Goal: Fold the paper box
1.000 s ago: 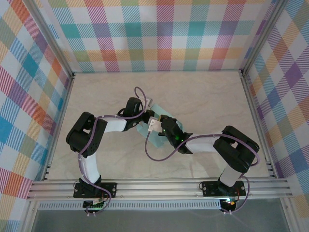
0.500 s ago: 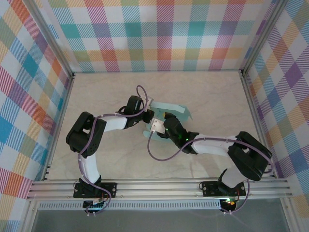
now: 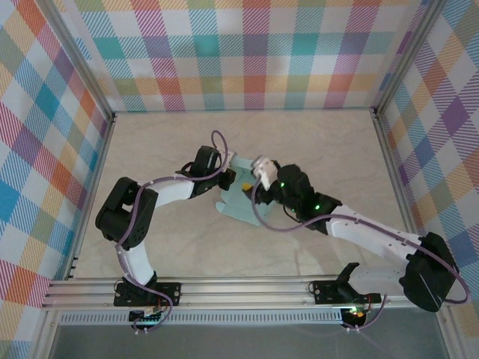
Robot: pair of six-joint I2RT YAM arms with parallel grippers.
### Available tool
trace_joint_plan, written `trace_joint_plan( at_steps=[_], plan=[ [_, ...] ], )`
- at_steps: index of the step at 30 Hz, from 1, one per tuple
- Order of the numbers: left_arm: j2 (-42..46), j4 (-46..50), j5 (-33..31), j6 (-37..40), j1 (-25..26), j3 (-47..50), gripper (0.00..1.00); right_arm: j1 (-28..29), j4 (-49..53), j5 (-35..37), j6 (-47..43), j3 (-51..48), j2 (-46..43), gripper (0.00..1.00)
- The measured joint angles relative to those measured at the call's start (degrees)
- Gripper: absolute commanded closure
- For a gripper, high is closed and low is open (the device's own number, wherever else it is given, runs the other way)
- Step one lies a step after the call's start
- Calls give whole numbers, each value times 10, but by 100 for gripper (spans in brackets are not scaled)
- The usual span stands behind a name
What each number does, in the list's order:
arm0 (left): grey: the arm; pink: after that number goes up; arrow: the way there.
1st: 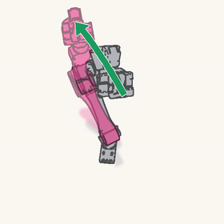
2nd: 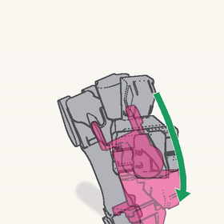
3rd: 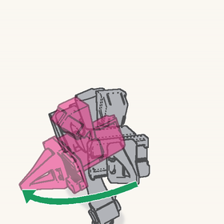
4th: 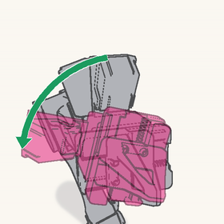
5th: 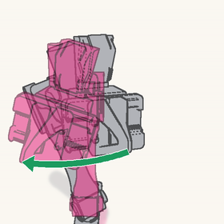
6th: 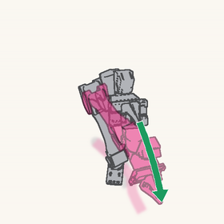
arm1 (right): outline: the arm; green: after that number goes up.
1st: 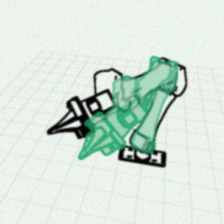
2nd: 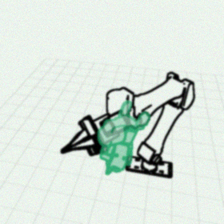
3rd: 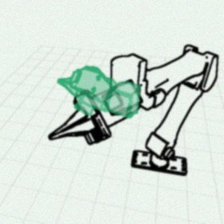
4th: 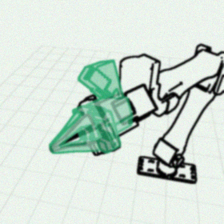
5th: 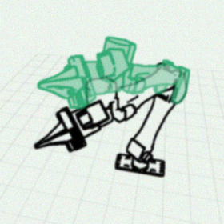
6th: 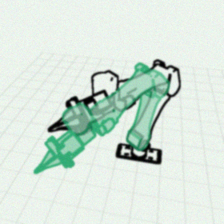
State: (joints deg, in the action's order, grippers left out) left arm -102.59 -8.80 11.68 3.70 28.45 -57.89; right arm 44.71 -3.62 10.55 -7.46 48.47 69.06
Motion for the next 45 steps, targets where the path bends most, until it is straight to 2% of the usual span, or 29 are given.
trace_joint_plan(
  at_steps=[6, 11, 18, 30, 36, 45],
  plan=[
    [29, 17, -35, 28, 12, 9, 96, -137, 74, -98, 188, 87, 40, 24],
    [57, 61, -50, 41, 38, 20, 96, -200, 160, -187, 283, 182, 135, 23],
    [104, 111, -58, 47, 56, 34, 95, -207, 245, -296, 324, 263, 260, 24],
    [75, 59, -88, 28, 83, 82, 93, -207, 210, -472, 368, 262, 372, 29],
    [62, 21, -85, 18, 87, 85, 93, -207, 174, -520, 383, 262, 409, 29],
    [50, -5, -82, 15, 87, 85, 90, -212, 152, -537, 370, 261, 438, 30]
  ],
)
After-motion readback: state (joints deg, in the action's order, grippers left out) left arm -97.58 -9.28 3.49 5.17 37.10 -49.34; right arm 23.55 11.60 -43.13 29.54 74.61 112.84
